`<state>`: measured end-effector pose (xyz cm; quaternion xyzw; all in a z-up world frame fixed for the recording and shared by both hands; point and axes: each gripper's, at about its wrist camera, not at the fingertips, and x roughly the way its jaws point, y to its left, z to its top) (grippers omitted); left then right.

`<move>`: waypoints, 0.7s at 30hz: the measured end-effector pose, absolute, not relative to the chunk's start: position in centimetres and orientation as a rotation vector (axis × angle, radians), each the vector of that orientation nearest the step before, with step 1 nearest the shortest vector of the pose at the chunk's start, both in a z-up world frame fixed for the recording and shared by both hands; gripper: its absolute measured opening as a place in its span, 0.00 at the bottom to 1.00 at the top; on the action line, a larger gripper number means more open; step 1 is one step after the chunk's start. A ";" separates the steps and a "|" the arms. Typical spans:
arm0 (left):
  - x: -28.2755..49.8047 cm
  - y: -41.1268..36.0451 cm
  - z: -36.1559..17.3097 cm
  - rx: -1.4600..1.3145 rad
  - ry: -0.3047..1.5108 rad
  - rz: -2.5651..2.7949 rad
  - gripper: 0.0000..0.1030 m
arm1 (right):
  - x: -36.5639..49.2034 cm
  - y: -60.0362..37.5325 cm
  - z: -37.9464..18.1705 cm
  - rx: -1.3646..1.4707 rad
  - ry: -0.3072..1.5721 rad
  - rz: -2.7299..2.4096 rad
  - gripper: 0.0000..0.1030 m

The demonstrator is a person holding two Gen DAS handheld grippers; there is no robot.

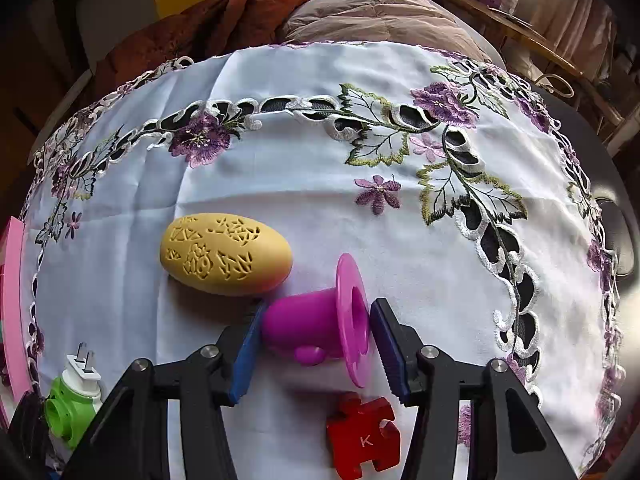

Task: Organize rigid objects
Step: 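Grasp the pink funnel with the right gripper while the left gripper holds the green piece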

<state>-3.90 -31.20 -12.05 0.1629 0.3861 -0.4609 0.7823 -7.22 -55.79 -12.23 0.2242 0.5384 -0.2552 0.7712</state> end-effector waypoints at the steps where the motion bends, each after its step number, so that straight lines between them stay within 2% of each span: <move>1: -3.9 -31.2 -12.0 0.354 0.832 -0.994 0.51 | -7.2 -55.7 -12.2 0.478 1.169 -0.554 0.52; 21: -4.3 -31.3 -11.7 0.398 0.834 -0.982 0.51 | -6.7 -55.1 -12.3 0.401 1.170 -0.542 0.51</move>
